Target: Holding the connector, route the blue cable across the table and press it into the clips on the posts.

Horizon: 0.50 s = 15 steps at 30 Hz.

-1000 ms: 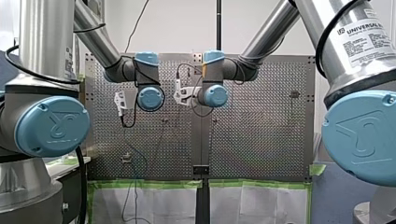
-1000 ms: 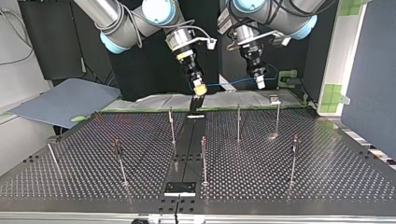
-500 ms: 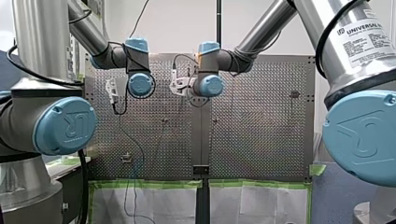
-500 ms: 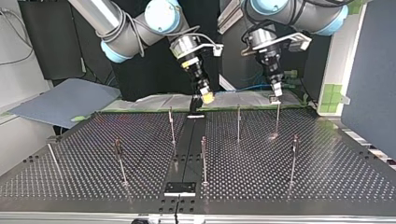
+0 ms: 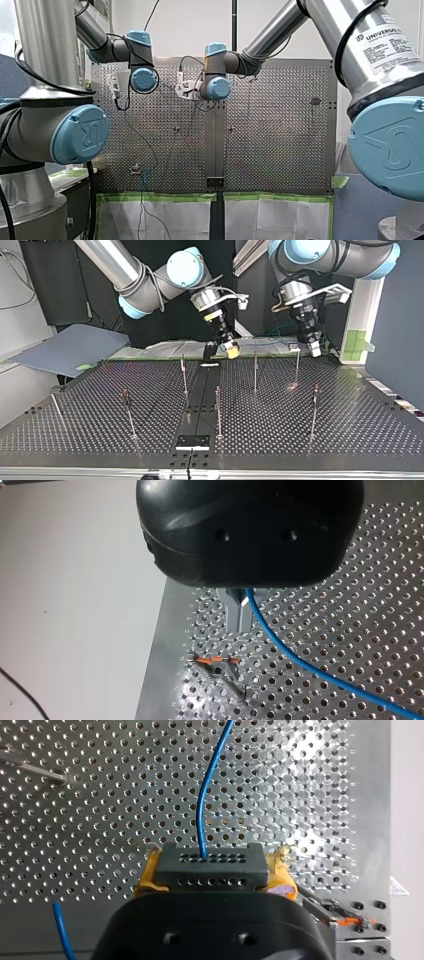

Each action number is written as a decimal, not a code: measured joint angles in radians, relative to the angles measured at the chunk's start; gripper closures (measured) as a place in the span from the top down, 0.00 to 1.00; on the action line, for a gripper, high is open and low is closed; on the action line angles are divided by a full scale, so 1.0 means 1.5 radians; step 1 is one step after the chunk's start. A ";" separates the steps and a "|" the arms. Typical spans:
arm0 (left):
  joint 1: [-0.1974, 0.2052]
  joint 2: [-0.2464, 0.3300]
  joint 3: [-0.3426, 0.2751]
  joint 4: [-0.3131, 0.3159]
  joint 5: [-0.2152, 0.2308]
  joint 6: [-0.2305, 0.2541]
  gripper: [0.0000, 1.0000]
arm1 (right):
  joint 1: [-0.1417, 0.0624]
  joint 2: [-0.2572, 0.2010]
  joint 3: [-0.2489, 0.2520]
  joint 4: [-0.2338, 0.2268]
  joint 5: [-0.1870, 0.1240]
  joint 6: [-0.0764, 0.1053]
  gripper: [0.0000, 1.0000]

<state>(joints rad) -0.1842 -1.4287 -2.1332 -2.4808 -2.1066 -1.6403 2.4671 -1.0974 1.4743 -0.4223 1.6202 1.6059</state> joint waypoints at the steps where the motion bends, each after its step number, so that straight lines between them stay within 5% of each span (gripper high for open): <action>1: 0.002 -0.005 0.002 0.004 0.003 -0.001 0.00 | 0.000 0.004 -0.005 0.005 0.000 0.001 0.00; 15: 0.037 -0.047 0.023 0.032 0.043 -0.019 0.00 | -0.002 0.034 -0.083 0.068 -0.006 0.004 0.00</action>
<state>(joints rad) -0.1290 -1.4999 -2.0988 -2.4328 -2.0426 -1.6683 2.4639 -1.0456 1.3494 -0.3201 1.6105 1.6115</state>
